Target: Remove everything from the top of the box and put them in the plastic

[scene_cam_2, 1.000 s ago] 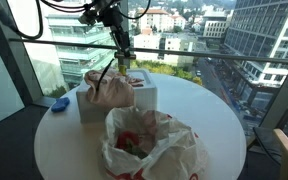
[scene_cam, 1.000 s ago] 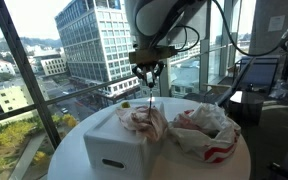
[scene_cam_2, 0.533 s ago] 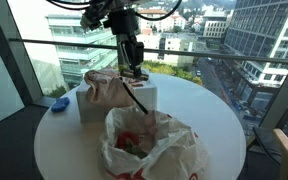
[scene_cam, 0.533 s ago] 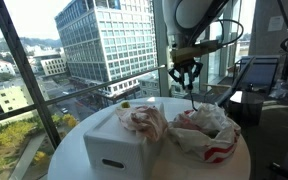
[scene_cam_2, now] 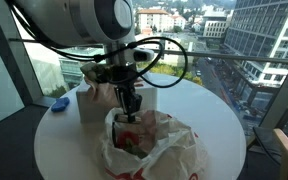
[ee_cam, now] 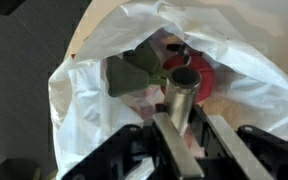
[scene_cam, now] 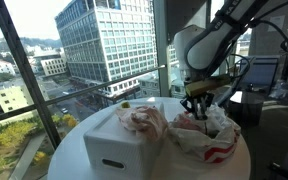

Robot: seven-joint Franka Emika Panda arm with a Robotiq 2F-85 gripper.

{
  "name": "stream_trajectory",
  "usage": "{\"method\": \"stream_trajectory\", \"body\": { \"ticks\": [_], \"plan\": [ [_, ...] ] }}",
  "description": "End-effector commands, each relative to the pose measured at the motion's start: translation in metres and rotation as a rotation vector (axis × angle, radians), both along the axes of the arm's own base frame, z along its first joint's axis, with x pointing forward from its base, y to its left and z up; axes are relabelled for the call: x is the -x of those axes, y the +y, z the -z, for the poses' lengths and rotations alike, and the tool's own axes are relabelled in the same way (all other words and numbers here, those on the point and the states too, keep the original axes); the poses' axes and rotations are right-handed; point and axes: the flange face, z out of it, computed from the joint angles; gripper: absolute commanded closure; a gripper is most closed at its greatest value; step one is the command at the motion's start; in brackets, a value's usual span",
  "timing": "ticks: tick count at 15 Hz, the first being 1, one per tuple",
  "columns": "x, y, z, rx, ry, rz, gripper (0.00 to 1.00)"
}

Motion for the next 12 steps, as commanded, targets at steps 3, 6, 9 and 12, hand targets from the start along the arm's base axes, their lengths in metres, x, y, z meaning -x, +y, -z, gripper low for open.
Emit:
{"method": "stream_trajectory", "body": {
  "ticks": [3, 6, 9, 12],
  "plan": [
    [-0.021, -0.021, 0.060, -0.026, -0.026, -0.083, 0.85],
    [-0.024, -0.036, 0.080, -0.028, -0.029, -0.106, 0.45],
    [-0.023, -0.034, 0.068, -0.067, -0.078, -0.142, 0.31],
    [-0.023, -0.015, 0.027, -0.048, -0.111, -0.230, 0.09]
  ]
}}
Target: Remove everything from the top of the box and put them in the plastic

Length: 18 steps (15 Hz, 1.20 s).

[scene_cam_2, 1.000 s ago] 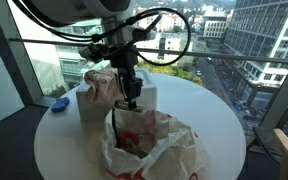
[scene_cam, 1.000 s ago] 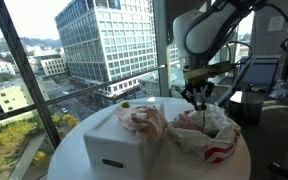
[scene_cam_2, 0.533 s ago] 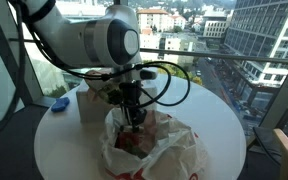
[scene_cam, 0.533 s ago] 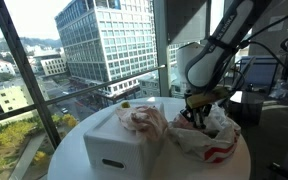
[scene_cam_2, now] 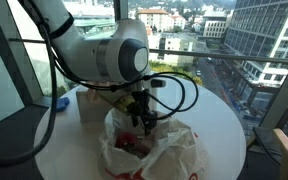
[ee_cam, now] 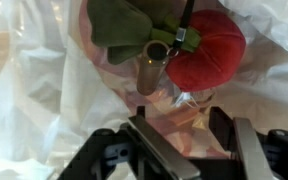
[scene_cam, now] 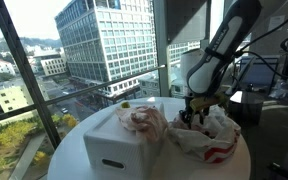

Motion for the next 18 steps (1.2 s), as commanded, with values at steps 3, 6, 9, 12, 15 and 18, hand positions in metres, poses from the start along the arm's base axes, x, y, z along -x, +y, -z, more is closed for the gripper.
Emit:
{"method": "stream_trajectory", "body": {
  "ticks": [3, 6, 9, 12, 15, 18],
  "plan": [
    [-0.010, 0.052, -0.106, 0.029, -0.119, -0.114, 0.00],
    [-0.019, 0.103, -0.167, 0.003, -0.189, -0.181, 0.00],
    [-0.031, 0.168, -0.213, -0.047, -0.270, -0.294, 0.00],
    [-0.046, 0.215, -0.203, -0.111, -0.291, -0.378, 0.00],
    [-0.054, 0.234, -0.162, -0.127, -0.225, -0.396, 0.00],
    [-0.057, 0.226, -0.108, -0.079, -0.155, -0.456, 0.00]
  ]
}}
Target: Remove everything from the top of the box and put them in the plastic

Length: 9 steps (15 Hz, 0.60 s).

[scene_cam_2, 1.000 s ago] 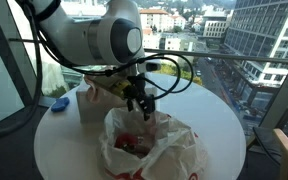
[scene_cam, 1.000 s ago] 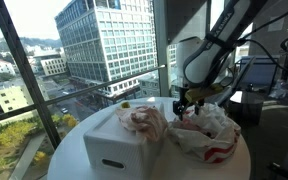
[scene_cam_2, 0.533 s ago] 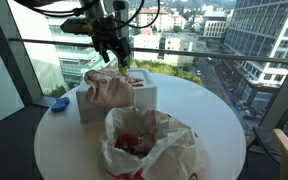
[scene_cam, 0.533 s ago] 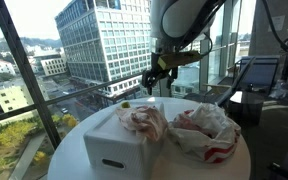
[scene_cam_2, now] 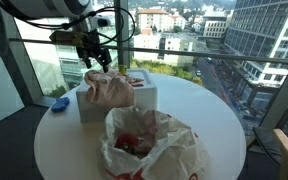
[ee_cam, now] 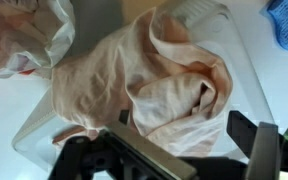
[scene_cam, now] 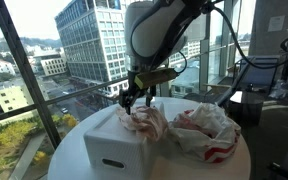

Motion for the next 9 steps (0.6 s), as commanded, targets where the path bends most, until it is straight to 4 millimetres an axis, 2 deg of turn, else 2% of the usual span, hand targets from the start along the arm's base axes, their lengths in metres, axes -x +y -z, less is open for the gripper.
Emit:
{"method": "stream_trajectory", "body": {
  "ticks": [1, 3, 4, 5, 9],
  "plan": [
    [-0.015, -0.005, 0.050, 0.033, 0.031, -0.076, 0.00],
    [-0.017, -0.009, 0.071, 0.042, 0.050, -0.103, 0.00],
    [-0.017, -0.011, 0.077, 0.043, 0.047, -0.127, 0.25],
    [-0.016, -0.010, 0.080, 0.041, 0.045, -0.142, 0.27],
    [-0.005, -0.009, 0.052, -0.004, 0.028, -0.162, 0.58]
  ]
}}
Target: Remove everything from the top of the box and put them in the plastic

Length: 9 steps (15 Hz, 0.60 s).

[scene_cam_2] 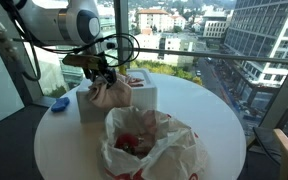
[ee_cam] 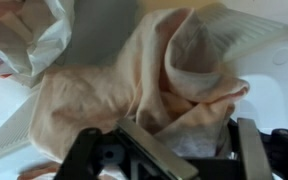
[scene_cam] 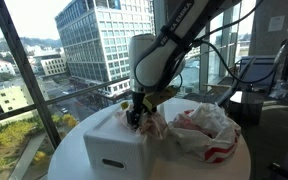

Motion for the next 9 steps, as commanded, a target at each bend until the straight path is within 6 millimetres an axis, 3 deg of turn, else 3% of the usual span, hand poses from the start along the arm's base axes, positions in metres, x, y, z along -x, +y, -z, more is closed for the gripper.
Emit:
{"method": "stream_trajectory", "body": {
  "ticks": [1, 4, 6, 9],
  "plan": [
    [0.009, 0.001, -0.033, -0.038, -0.027, -0.017, 0.66],
    [0.008, -0.007, -0.084, -0.058, -0.095, 0.024, 0.88],
    [0.008, -0.019, -0.125, -0.063, -0.160, 0.069, 0.96],
    [0.020, -0.050, -0.190, -0.053, -0.228, 0.167, 0.92]
  ]
}}
